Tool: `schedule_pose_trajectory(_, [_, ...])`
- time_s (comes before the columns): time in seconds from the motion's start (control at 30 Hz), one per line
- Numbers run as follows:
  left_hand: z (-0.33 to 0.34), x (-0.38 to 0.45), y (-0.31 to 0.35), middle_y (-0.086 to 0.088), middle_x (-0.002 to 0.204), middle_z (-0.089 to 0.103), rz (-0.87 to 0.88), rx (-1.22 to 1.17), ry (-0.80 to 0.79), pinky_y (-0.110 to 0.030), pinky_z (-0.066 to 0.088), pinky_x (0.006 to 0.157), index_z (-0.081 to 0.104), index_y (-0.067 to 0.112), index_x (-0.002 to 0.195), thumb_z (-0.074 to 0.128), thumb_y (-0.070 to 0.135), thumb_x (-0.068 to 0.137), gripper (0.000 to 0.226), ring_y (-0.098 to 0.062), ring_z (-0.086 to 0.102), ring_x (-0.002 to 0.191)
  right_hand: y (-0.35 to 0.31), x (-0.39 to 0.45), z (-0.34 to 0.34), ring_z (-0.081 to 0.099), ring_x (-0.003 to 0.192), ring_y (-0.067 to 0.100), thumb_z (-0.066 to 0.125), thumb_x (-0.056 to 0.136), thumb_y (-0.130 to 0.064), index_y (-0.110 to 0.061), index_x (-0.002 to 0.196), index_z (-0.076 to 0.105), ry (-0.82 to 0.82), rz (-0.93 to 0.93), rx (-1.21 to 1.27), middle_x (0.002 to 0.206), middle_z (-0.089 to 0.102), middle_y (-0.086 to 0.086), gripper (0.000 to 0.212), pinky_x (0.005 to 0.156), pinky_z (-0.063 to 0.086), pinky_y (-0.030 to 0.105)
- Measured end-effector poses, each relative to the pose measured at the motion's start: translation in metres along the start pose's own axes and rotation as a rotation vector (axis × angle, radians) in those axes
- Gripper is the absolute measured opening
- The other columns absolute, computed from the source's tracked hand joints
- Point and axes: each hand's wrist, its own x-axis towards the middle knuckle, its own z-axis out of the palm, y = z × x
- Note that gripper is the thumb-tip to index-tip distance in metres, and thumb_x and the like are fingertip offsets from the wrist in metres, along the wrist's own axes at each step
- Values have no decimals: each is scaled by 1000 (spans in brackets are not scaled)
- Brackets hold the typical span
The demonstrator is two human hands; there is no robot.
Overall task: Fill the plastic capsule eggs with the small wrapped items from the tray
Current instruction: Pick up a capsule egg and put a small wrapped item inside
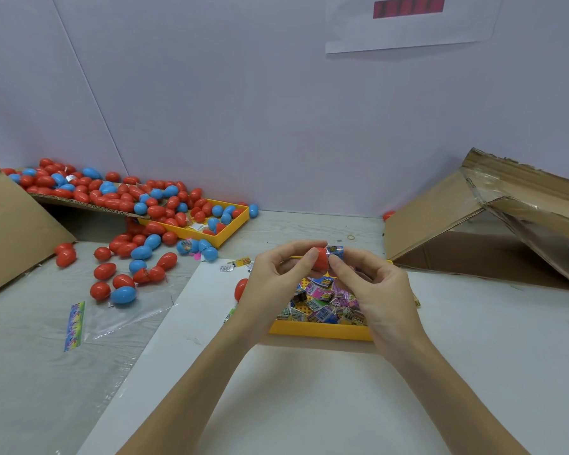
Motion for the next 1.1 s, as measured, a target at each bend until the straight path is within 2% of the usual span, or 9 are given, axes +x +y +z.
schedule_pose_trajectory(0.13, [0, 1, -1, 11, 100, 76, 9, 31, 6, -19, 57, 82, 74, 26, 120, 59, 27, 102, 23, -12, 73, 96, -1, 0, 1, 75, 95, 13, 77, 77, -37, -19, 111, 77, -17, 3, 20, 99, 79, -2, 38, 88, 60, 28])
schedule_pose_trajectory(0.33, [-1, 1, -1, 9, 103, 76, 27, 52, 8, -22, 57, 84, 74, 26, 121, 58, 26, 102, 24, -14, 72, 97, -3, -2, 2, 75, 97, 14, 77, 76, -37, -17, 113, 76, -5, 15, 11, 99, 79, -2, 42, 88, 58, 30])
schedule_pose_trajectory(0.47, [-1, 1, -1, 6, 104, 77, 29, 34, 1, -22, 58, 84, 73, 24, 123, 61, 25, 100, 26, -14, 72, 98, -2, -2, 4, 75, 98, 15, 77, 85, -30, -19, 113, 77, -24, 28, -30, 100, 79, -1, 30, 86, 60, 29])
schedule_pose_trajectory(0.63, [0, 1, -3, 5, 105, 77, 136, 97, 22, -22, 58, 81, 72, 18, 122, 65, 21, 98, 25, -15, 74, 96, -2, -3, 3, 75, 101, 19, 77, 88, -26, -19, 113, 77, -37, 64, -11, 102, 79, 2, 26, 88, 59, 34])
schedule_pose_trajectory(0.73, [1, 1, -5, 4, 107, 76, 190, 125, 14, -24, 58, 85, 72, 17, 124, 69, 19, 95, 29, -16, 73, 99, -6, -3, 3, 75, 103, 19, 77, 84, -24, -13, 113, 76, -66, 150, 174, 106, 79, 6, 31, 86, 59, 26])
schedule_pose_trajectory(0.8, [1, 0, -6, 1, 112, 73, 285, 236, 2, -27, 58, 90, 68, 18, 132, 76, 18, 89, 43, -18, 72, 101, -9, -2, 1, 75, 101, 17, 77, 81, -23, -8, 112, 76, -79, 254, 335, 108, 78, 9, 34, 81, 58, 20])
schedule_pose_trajectory(0.93, [2, -2, -7, 5, 110, 72, 536, 534, 69, -18, 55, 90, 62, 16, 136, 82, 17, 83, 57, -7, 70, 95, -13, 1, -2, 71, 79, 13, 77, 85, -24, -4, 111, 76, -150, 450, 453, 96, 75, 9, 33, 76, 60, 23])
schedule_pose_trajectory(1.03, [0, -3, -6, 1, 111, 72, 550, 559, 85, -23, 57, 89, 65, 12, 131, 81, 18, 84, 51, -10, 69, 94, -15, 2, -3, 70, 78, 16, 77, 88, -25, -7, 96, 80, -163, 521, 478, 93, 73, 12, 21, 77, 61, 26])
schedule_pose_trajectory(1.1, [-1, -2, -6, -3, 110, 71, 564, 577, 84, -25, 57, 88, 67, 11, 131, 81, 15, 84, 49, -14, 68, 94, -16, 2, -3, 71, 80, 18, 77, 87, -25, -6, 100, 78, -163, 548, 498, 98, 74, 14, 23, 80, 62, 28])
